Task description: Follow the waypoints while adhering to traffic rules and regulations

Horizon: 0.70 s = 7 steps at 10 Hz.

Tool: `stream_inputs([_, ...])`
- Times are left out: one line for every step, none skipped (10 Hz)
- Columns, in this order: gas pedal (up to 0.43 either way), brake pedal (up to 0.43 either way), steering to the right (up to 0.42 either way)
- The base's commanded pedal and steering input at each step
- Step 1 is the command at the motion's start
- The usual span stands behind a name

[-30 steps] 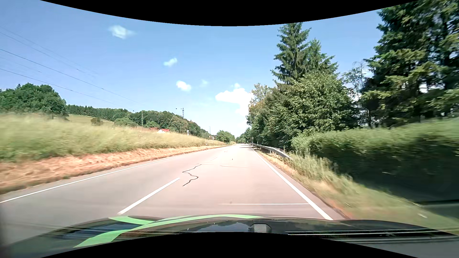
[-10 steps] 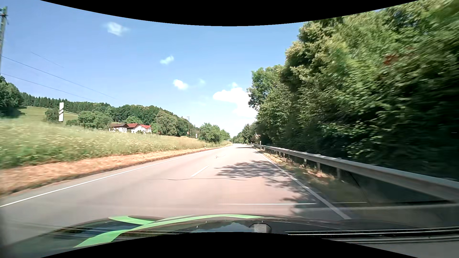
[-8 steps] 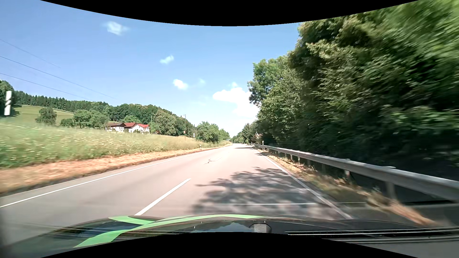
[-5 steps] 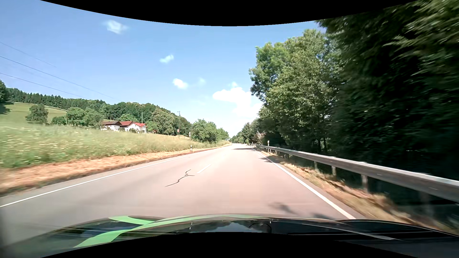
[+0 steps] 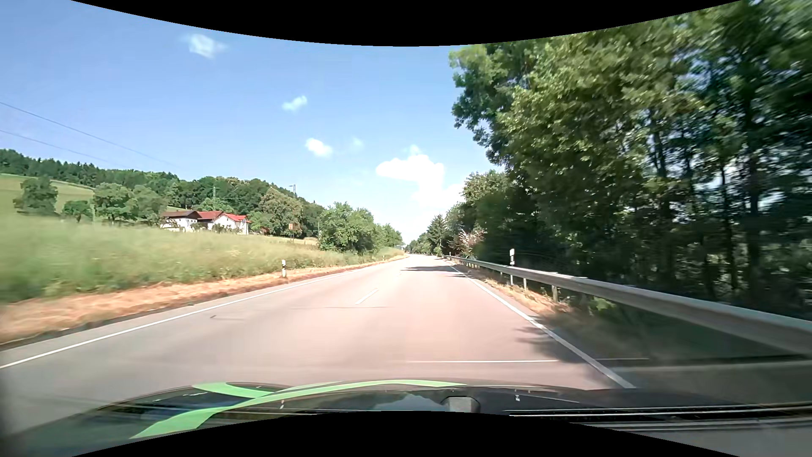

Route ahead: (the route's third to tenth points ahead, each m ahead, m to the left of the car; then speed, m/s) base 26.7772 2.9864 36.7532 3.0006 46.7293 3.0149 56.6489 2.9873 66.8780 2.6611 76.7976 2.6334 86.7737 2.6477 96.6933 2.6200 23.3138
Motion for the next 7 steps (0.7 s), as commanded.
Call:
stream_inputs([0.299, 0.0, -0.001])
stream_inputs([0.287, 0.0, -0.001])
stream_inputs([0.287, 0.0, 0.0])
stream_inputs([0.287, 0.0, 0.0])
stream_inputs([0.287, 0.0, 0.0])
stream_inputs([0.299, 0.0, 0.001])
stream_inputs([0.299, 0.0, 0.001])
